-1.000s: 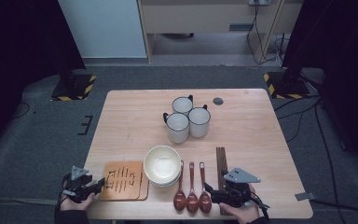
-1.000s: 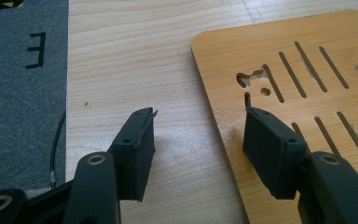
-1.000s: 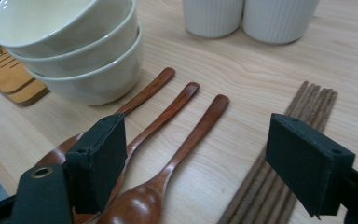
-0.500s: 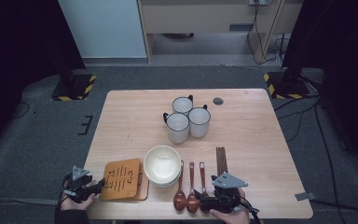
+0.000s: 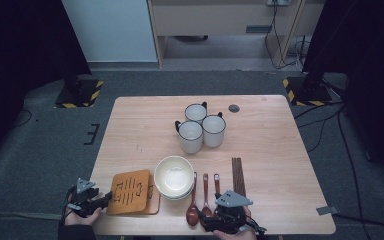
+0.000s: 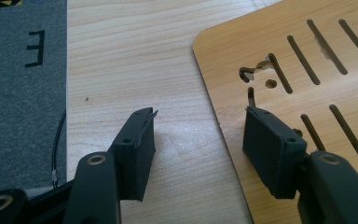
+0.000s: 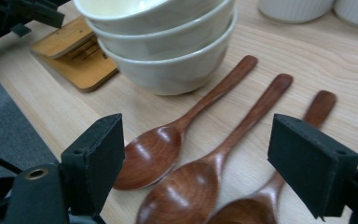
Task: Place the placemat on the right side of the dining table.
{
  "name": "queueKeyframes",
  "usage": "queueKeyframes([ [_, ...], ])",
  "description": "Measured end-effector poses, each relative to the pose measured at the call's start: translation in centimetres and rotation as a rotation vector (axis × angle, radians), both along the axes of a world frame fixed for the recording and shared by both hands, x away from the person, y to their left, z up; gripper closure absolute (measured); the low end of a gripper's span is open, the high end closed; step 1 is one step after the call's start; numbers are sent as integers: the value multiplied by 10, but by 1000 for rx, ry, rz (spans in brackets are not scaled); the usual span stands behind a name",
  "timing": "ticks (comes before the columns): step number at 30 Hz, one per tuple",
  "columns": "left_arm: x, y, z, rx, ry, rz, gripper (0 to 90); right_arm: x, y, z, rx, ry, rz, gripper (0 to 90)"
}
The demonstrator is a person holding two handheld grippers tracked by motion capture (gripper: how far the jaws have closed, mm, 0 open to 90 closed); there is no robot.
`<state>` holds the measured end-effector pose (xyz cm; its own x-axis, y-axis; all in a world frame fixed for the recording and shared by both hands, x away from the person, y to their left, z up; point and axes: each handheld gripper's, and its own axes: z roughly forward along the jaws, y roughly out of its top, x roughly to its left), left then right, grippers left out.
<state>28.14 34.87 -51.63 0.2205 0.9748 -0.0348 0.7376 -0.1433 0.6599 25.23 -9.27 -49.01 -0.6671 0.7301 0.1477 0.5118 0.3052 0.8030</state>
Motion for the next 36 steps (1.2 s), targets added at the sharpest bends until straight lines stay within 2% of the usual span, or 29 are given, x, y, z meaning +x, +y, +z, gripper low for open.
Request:
queueKeyframes([
  [8, 0, 1, 0, -4, 1, 3, 424, -10, 19, -6, -1, -5, 9, 198],
  [17, 0, 1, 0, -5, 1, 3, 424, -16, 36, -10, -3, 5, 1, 216],
  [26, 0, 1, 0, -6, 1, 2, 425, -22, 54, -14, -5, 22, 15, 229],
  [36, 0, 1, 0, -8, 0, 0, 431, -26, 74, -17, 22, 36, 24, 244],
])
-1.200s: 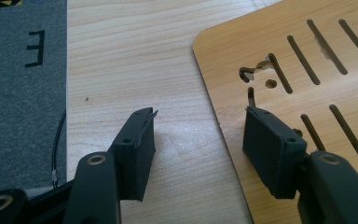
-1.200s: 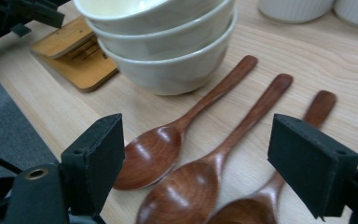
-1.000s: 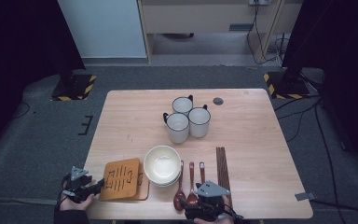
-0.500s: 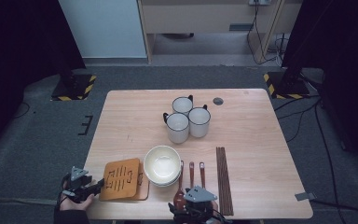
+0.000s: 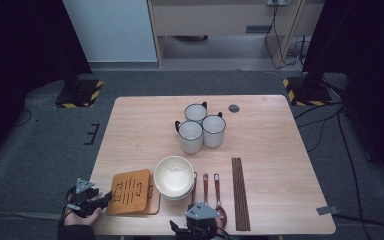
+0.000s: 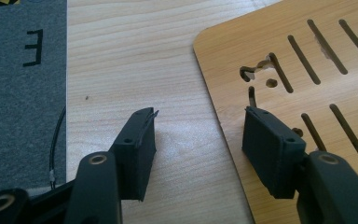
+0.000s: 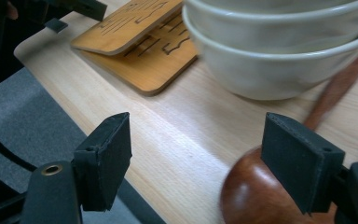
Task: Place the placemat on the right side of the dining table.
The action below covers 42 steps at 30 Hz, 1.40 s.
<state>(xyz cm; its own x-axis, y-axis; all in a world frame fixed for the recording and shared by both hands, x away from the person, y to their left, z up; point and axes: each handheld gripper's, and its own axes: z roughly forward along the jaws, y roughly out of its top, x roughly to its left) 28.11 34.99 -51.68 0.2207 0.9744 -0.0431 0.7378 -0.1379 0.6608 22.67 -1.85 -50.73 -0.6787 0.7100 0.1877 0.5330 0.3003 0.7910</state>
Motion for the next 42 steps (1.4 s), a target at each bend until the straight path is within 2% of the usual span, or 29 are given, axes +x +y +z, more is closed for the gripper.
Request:
queueKeyframes([
  [8, 0, 0, 0, -2, 0, -1, 432, -1, 12, 0, -2, -7, 3, 255],
  [13, 0, 0, 0, -4, 0, -2, 434, -1, 21, -3, 3, 5, 13, 274],
  [29, 0, 0, 0, -6, -1, -4, 437, 6, 49, -7, 33, 10, 30, 289],
  [42, 0, 1, 0, -8, -2, -5, 439, 11, 75, -9, 42, 14, 70, 300],
])
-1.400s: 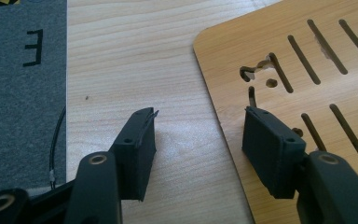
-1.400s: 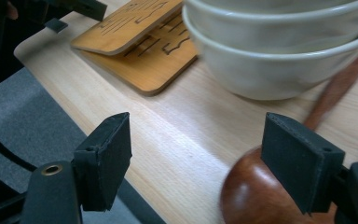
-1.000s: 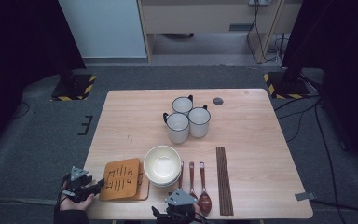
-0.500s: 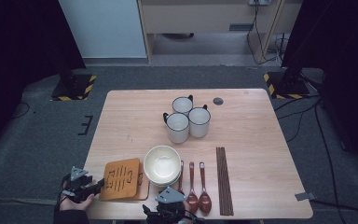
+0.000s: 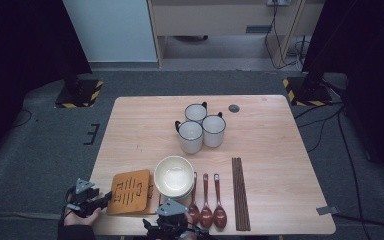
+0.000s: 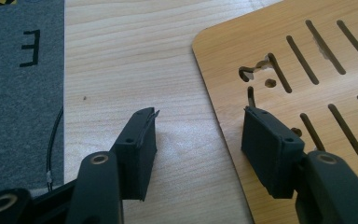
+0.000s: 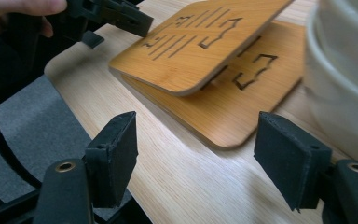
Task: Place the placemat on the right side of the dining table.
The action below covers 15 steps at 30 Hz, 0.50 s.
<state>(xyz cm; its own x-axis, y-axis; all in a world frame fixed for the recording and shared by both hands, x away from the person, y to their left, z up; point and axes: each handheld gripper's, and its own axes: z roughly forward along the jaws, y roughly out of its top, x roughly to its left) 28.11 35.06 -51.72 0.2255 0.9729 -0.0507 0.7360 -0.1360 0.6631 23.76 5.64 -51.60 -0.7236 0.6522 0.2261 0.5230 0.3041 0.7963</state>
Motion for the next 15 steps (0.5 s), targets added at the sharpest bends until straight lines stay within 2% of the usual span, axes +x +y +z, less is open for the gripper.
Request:
queueKeyframes([
  [15, 0, 0, 0, -2, -1, -2, 441, 6, 29, -3, 5, -5, 16, 300],
])
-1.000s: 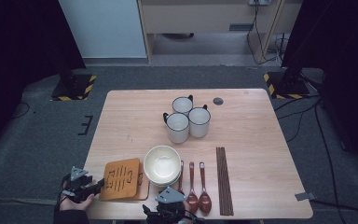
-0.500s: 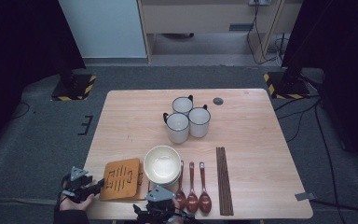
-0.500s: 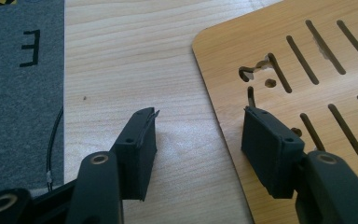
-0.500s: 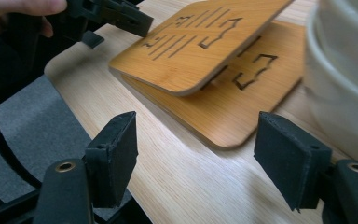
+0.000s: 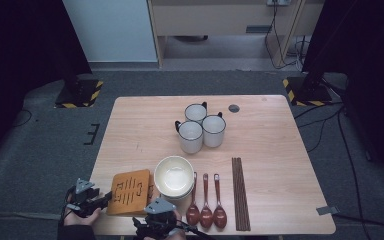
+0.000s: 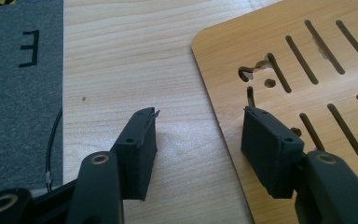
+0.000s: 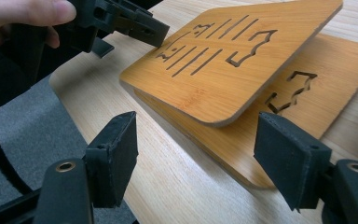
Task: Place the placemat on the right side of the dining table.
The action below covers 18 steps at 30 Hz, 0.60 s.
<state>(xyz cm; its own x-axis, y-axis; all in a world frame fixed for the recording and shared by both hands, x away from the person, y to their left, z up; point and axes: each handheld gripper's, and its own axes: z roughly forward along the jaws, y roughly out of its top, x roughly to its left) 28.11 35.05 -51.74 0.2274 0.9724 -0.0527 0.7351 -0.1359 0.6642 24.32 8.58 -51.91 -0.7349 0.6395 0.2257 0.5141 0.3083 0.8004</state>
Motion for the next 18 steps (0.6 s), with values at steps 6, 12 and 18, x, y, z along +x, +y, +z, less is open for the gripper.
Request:
queueKeyframes([
  [6, 0, 0, 0, 1, 0, -2, 441, 4, 6, -1, -6, -5, -3, 294],
  [12, 0, 0, 0, 2, -1, 2, 450, 8, 12, -1, -13, -5, -6, 285],
  [18, 0, 0, 0, 1, -2, 0, 450, 9, 12, -3, -24, 2, -10, 280],
])
